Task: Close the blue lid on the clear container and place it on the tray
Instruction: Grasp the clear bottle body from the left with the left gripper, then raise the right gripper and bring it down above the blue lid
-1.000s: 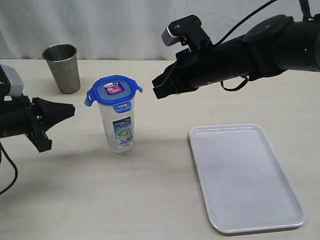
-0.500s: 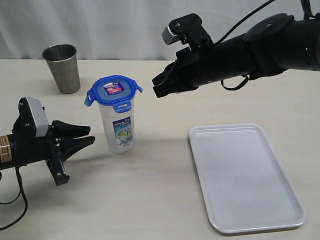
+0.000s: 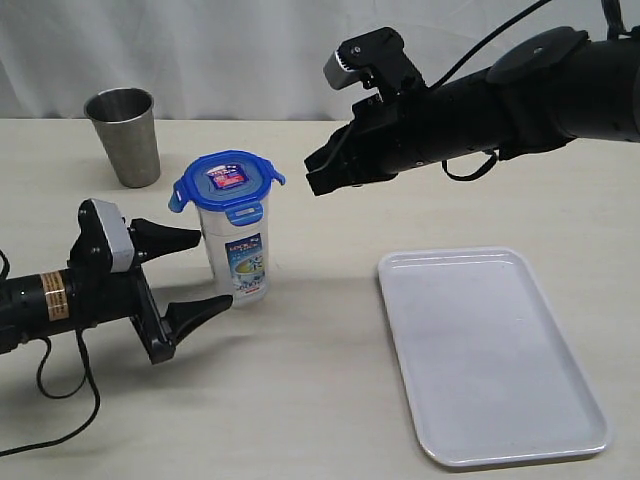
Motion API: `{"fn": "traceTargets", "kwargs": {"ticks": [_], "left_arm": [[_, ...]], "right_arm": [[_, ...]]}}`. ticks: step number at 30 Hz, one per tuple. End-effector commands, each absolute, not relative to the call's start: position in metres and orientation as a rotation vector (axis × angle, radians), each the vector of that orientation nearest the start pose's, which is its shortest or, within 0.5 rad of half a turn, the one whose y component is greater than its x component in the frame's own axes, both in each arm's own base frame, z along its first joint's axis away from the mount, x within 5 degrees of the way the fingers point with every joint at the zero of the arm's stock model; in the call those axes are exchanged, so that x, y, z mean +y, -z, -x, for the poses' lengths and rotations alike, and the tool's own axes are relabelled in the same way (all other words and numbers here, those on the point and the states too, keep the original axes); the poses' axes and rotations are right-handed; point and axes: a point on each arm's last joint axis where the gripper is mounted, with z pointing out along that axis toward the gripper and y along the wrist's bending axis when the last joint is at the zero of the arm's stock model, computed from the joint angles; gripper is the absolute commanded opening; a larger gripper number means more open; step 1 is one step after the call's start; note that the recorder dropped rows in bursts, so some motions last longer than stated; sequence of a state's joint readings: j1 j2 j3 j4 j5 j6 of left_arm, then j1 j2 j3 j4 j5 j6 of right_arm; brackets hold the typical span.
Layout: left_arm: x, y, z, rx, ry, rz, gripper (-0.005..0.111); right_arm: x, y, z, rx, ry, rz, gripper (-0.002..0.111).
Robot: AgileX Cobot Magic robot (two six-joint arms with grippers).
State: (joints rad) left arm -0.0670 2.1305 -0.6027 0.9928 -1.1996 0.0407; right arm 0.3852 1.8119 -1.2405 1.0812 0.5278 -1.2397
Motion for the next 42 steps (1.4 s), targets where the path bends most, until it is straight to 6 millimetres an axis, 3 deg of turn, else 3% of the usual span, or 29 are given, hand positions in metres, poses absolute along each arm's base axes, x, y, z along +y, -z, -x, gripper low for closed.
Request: {"fn": "traceTargets", "kwargs": {"ticks": [1, 9, 18, 32, 38, 42], "left_arm": [[-0.092, -0.071, -0.293, 1.588, 0.618, -1.009, 0.090], [-0.096, -0.062, -0.315, 1.589, 0.700, -0.991, 0.090], [-0.098, -0.064, -0.322, 1.568, 0.712, -1.002, 0.090], [-0.129, -0.072, -0.330, 1.475, 0.697, -1.053, 0.090], [-0.129, -0.071, -0.332, 1.498, 0.673, -1.027, 0.090], [-0.129, -0.071, -0.332, 1.499, 0.673, -1.028, 0.089]], "right_arm": [[0.186, -0.240, -0.351, 2.108, -0.617, 0.907, 0.004], [0.187, -0.240, -0.350, 2.115, -0.638, 0.912, 0.004], [0.187, -0.240, -0.350, 2.115, -0.638, 0.912, 0.004], [0.187, -0.240, -0.349, 2.122, -0.655, 0.915, 0.004], [0.186, -0.240, -0.351, 2.117, -0.631, 0.898, 0.005], [0.185, -0.241, -0.352, 2.113, -0.609, 0.882, 0.017]]}}
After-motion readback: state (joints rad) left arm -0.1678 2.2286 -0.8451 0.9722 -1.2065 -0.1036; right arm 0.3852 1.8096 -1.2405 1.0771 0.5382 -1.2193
